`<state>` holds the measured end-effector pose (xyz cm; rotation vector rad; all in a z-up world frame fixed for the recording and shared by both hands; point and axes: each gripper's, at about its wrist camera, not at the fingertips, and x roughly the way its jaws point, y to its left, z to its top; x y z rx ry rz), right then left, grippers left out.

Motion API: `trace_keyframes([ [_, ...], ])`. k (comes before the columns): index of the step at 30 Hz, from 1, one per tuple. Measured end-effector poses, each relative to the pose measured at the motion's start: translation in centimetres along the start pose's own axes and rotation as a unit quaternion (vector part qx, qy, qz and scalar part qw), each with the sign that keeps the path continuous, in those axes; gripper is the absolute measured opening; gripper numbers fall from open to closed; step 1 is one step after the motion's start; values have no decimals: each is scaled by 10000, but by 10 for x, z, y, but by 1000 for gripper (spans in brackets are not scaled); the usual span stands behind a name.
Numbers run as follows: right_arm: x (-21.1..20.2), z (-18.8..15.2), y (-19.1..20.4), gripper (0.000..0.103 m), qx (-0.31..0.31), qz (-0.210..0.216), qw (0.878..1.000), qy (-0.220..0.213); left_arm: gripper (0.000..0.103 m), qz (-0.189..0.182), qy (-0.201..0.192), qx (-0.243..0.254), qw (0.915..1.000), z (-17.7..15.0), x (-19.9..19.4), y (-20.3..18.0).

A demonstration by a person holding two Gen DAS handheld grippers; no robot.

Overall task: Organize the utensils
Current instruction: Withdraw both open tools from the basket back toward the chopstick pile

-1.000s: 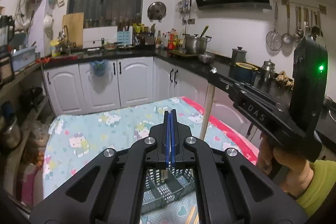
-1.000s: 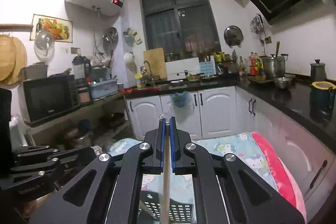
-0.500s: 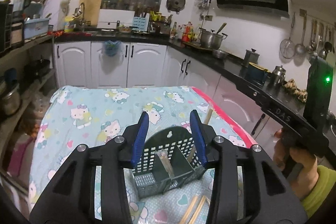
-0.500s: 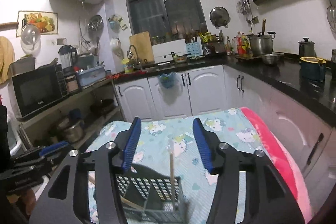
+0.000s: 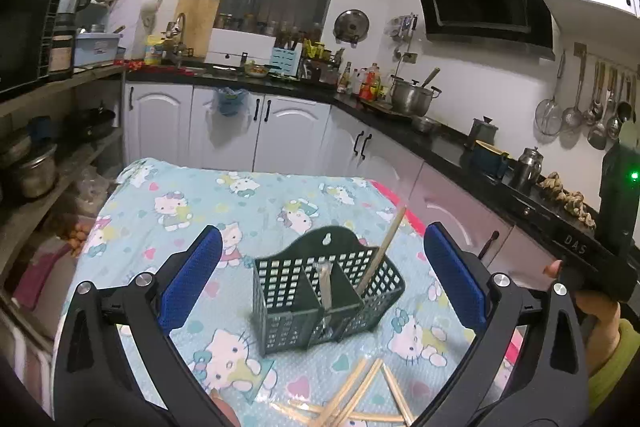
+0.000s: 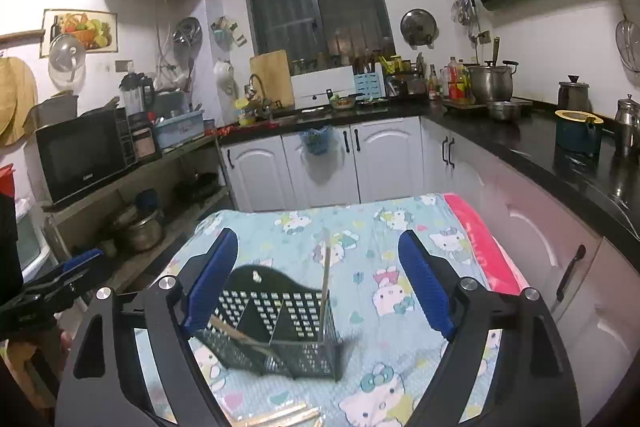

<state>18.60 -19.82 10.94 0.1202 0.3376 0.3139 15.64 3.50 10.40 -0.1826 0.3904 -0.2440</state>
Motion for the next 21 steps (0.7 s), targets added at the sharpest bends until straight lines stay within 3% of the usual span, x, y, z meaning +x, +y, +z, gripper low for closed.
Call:
trace_keyframes([
  [21, -50, -46, 17, 89, -271, 138, 9989, 365, 93, 128, 262, -150, 9995, -47, -37, 10],
])
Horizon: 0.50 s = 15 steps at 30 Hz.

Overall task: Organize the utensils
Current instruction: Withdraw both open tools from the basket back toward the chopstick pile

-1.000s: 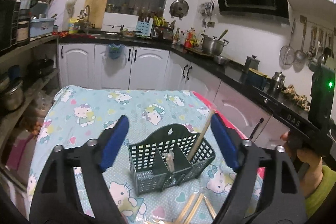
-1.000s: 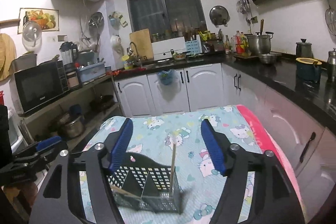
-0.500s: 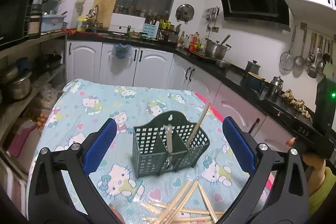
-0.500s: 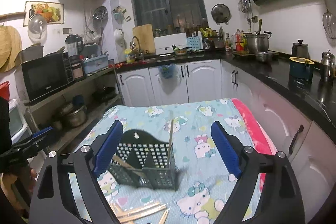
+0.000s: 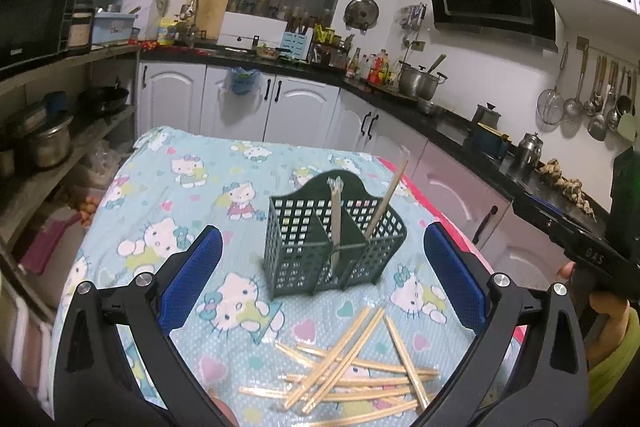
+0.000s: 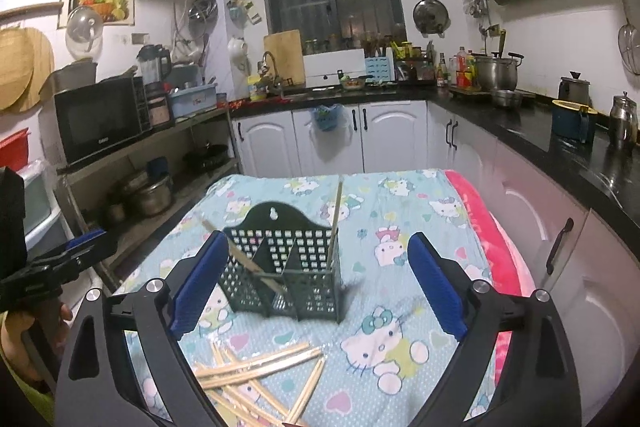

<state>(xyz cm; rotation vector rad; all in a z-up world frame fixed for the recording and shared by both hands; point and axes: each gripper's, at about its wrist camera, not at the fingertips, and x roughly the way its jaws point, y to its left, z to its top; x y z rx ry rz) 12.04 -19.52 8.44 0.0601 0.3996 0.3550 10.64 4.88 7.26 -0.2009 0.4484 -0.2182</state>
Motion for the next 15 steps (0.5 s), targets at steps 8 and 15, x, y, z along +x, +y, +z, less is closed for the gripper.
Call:
trace_keyframes([
  [8, -6, -19, 8, 90, -235, -48, 9995, 186, 93, -3, 206, -25, 9998, -24, 2, -1],
  [15, -7, -38, 6, 91, -371, -135, 9986, 343, 93, 65, 357, 10, 9993, -46, 3, -3],
])
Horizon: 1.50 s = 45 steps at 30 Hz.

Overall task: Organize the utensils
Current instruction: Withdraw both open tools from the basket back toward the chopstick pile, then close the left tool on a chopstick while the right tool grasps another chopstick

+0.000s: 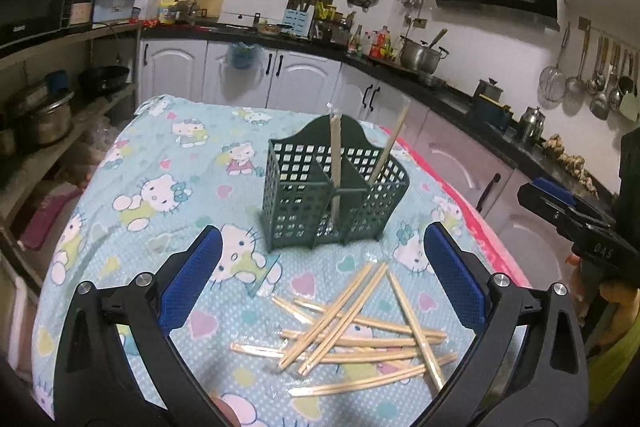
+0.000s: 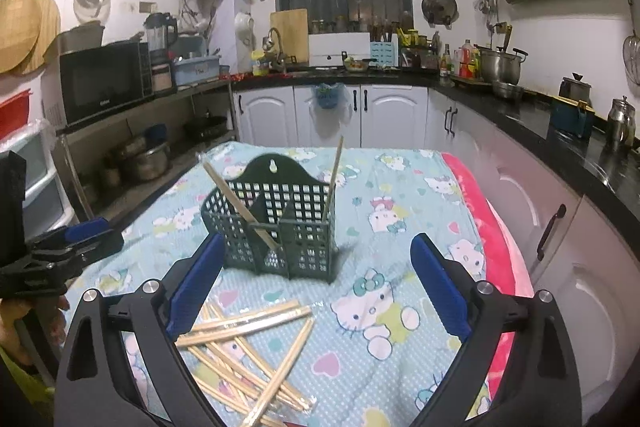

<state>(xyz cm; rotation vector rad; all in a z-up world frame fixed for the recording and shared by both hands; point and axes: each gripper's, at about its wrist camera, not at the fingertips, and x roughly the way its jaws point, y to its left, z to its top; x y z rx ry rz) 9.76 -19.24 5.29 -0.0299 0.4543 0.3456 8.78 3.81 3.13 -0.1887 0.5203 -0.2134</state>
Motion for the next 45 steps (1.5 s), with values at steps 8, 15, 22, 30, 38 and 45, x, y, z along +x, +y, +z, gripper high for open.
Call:
trace_keyframes([
  [8, 17, -21, -5, 91, -28, -97, 9994, 324, 93, 63, 219, 12, 9997, -21, -5, 10],
  [15, 33, -35, -8, 91, -51, -179, 9976, 665, 93, 46, 476, -98, 9988, -41, -3, 24],
  [22, 50, -51, -10, 91, -7, -185, 9945, 1027, 93, -29, 793, -148, 9967, -61, 1, 35],
  [30, 68, -67, -7, 85, -73, -113, 9911, 1327, 72, -207, 1211, -339, 9918, -80, 13, 47],
  [38, 82, -77, -1, 79, -147, -87, 9878, 1548, 48, -510, 1628, -383, 9846, -94, 28, 44],
  [45, 100, -87, 6, 72, -170, 23, 9829, 1833, 45, -640, 1859, -652, 9783, -101, 44, 50],
])
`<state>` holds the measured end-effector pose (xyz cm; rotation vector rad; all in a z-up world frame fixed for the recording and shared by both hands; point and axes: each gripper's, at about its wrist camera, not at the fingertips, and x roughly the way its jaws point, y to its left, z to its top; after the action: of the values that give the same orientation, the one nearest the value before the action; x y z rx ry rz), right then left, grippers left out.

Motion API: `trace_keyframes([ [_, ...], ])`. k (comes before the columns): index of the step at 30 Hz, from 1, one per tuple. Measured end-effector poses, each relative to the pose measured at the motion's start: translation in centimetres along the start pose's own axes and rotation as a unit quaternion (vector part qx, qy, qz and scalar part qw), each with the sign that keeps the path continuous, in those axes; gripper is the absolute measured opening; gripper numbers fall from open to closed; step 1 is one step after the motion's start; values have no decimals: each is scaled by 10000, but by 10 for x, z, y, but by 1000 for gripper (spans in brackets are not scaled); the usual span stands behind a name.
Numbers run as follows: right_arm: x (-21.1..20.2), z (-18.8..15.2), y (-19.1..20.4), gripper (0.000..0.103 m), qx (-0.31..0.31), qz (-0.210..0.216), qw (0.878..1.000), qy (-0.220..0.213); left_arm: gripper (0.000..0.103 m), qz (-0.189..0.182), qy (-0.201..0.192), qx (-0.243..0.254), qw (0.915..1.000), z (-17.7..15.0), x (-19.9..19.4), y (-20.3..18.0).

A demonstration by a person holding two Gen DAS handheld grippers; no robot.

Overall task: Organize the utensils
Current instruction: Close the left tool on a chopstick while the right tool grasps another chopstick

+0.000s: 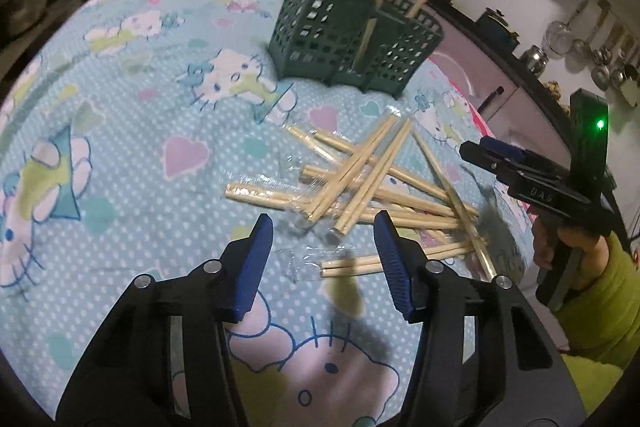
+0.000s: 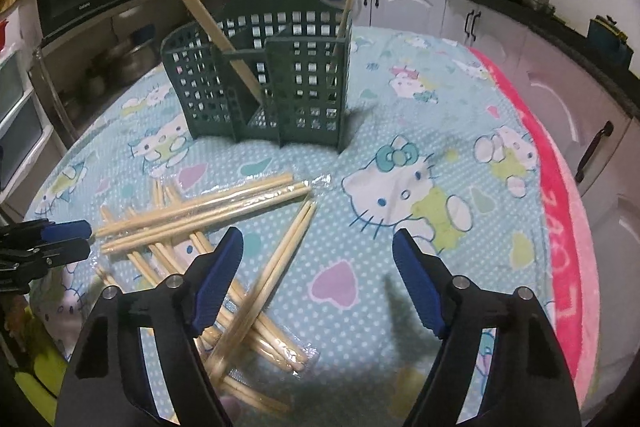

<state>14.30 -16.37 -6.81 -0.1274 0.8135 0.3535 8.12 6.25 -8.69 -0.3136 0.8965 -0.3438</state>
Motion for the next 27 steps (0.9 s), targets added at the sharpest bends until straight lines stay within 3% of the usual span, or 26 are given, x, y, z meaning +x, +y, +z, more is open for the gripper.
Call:
trace_keyframes([
  [6, 26, 4, -6, 61, 332, 241, 9983, 414, 33, -281, 81, -400, 9988, 3, 8, 15],
  [10, 43, 10, -9, 52, 456, 323, 9964, 641, 32, -405, 124, -496, 9979, 6, 13, 17],
  [15, 61, 19, -11, 44, 601, 388, 9930, 939, 20, -487, 173, -620, 9967, 8, 17, 19],
  [18, 64, 22, -13, 36, 653, 333, 9921, 1021, 14, -565, 151, -708, 9958, 9, 19, 22],
  [20, 66, 24, -16, 24, 746, 335, 9909, 1068, 12, -591, 145, -722, 9955, 10, 19, 23],
  [27, 63, 25, -26, 11, 929, 433, 9891, 1061, 8, -687, 102, -746, 9948, 15, 18, 24],
])
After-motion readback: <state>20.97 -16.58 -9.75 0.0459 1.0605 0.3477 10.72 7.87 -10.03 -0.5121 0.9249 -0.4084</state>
